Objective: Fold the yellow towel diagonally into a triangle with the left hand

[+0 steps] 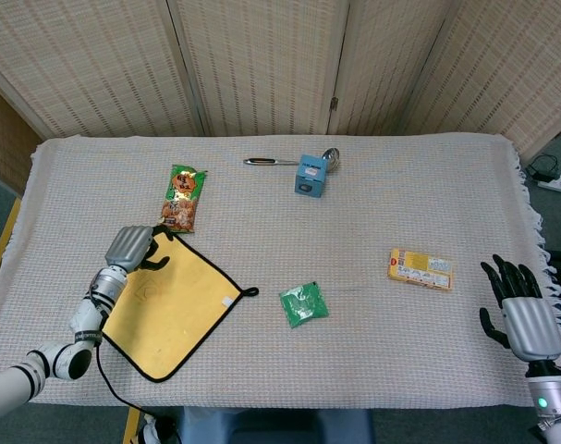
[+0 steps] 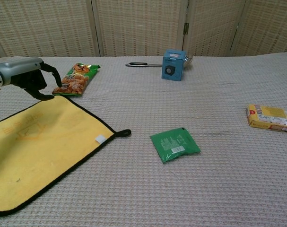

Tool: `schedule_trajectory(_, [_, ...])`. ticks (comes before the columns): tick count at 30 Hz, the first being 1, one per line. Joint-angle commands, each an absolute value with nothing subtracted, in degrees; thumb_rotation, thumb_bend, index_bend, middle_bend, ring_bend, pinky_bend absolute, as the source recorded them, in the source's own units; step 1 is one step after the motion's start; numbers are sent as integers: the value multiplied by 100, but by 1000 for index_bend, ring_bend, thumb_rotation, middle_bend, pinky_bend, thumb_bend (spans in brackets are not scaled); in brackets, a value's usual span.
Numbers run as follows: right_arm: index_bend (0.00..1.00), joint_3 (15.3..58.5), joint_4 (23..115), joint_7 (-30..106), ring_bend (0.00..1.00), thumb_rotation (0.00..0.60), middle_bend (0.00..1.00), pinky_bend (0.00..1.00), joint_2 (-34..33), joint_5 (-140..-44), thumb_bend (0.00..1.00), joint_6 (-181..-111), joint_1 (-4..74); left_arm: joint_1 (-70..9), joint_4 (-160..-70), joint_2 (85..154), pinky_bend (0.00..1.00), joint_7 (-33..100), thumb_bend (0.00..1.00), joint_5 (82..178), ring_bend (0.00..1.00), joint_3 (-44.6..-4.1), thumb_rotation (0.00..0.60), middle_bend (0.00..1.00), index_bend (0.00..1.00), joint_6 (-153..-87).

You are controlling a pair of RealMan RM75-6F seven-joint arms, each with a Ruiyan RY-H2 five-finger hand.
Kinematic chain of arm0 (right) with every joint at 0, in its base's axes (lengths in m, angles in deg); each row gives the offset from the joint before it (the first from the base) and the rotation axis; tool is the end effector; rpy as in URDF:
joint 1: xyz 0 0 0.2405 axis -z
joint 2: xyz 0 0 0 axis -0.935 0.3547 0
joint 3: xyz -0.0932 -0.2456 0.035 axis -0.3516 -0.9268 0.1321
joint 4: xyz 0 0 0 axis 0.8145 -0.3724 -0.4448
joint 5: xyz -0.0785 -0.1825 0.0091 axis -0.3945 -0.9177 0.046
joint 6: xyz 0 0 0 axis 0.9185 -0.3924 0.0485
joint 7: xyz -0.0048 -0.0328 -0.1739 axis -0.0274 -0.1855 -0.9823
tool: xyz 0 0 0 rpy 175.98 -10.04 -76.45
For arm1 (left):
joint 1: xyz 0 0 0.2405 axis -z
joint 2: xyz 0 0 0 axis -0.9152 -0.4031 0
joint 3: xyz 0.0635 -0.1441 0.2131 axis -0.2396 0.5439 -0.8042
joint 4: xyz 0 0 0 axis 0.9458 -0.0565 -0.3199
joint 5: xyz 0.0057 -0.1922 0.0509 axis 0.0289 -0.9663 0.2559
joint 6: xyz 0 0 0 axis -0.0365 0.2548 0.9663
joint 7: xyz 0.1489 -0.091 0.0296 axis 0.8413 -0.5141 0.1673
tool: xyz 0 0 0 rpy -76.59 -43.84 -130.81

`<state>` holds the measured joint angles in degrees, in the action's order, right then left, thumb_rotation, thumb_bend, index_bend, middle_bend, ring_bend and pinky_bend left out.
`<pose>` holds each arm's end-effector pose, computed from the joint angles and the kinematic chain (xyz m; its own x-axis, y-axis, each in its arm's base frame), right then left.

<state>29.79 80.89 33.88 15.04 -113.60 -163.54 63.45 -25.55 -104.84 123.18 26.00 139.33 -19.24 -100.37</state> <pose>-0.3352 -0.2209 0.1567 0.4753 -0.0528 0.8782 -0.8792 0.0082 0.4764 -0.2381 0.4366 0.0326 0.3221 0.2830 0.9034 0.9438 -0.1713 -0.2828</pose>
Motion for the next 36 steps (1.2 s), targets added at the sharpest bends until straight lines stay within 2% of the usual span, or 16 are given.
schedule_trajectory(1, [0,2991,8040,3408,0,556,0,0,1497,-11302,557,-16350,6366,-2340,-9904,12569,1000,2337,400,13846,1000,-1932,600,1000,435,-9668])
schedule_trajectory(3, [0,2993,8005,3429,0,557,0,0,1489,-11264,557,-16309,6362,-2295,-9659,12670,1000,2151,508,13926,1000,-1961,600,1000,444,-9615])
schedule_trajectory(5, [0,2994,7973,3466,0,556,0,0,1482,-11235,557,-16262,6352,-2232,-9402,12772,1000,1902,551,14000,1000,-2005,600,1000,448,-9464])
schedule_trajectory(17, [0,3031,7844,3488,0,557,0,0,1420,-11160,557,-16203,6325,-1913,-8082,13285,1000,949,553,14334,1000,-2165,600,1000,416,-8997])
schedule_trajectory(28, [0,3053,7793,3491,0,556,0,0,1393,-11114,556,-16172,6311,-1750,-7396,13513,1000,427,550,14457,1000,-2267,600,1000,390,-8608])
schedule_trajectory(36, [0,3071,7754,3497,0,557,0,0,1381,-11061,556,-16169,6321,-1597,-6933,13755,1000,85,445,14582,1000,-2349,600,1000,336,-8362])
